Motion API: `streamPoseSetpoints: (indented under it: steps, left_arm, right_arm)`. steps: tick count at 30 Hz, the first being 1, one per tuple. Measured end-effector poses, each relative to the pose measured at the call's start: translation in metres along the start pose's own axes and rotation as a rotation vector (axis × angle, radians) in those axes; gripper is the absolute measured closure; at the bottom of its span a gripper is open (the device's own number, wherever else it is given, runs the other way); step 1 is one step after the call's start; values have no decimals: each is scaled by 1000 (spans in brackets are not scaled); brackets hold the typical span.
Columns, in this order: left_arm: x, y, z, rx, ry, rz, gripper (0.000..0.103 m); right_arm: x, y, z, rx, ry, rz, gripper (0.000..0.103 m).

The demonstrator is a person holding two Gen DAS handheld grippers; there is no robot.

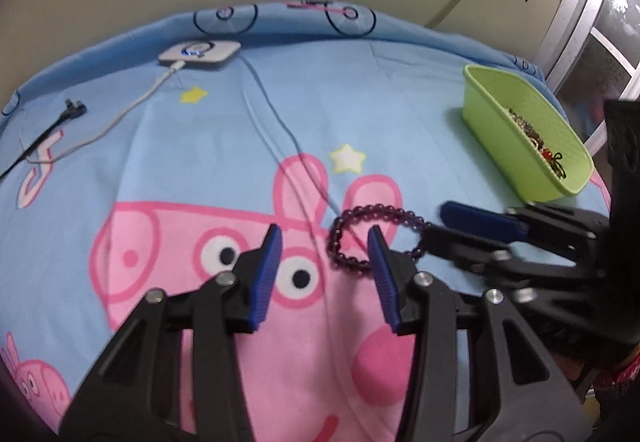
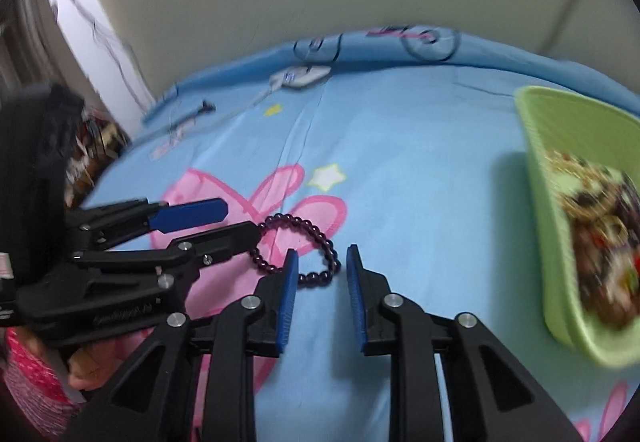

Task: Organize jewelry
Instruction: 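Close the right gripper on the dark purple bead bracelet, then lower the purple bracelet into the basket and open the right gripper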

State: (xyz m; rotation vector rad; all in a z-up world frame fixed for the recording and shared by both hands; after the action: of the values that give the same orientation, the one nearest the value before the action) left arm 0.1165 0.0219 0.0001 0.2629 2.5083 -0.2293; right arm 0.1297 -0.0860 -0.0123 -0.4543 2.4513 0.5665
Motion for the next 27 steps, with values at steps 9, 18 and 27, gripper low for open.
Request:
streamPoseSetpoints:
  steps: [9, 18, 27]
  left_arm:
    - [25, -25, -8, 125, -4, 24, 96]
    - [-27, -82, -52, 272, -115, 78, 96]
    - [-99, -160, -27, 284, -146, 179, 96]
  right_arm:
    - [23, -2, -23, -72, -46, -5, 103]
    - [16, -33, -108, -121, -244, 54, 103]
    - [-11, -127, -156, 24, -378, 188, 103]
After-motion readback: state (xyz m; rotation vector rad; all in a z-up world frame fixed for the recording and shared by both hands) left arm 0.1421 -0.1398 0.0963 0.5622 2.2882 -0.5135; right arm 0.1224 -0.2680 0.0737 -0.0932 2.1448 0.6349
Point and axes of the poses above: each gripper's, at about its wrist camera, not at the fingertips, and z roughly the way its jaws point, y to its left, x to its underside, the point moved 2 cm from there along z, roughly the way its jaws point, and after that the axes turned 4 degrees about z, right-handed, at the moved point
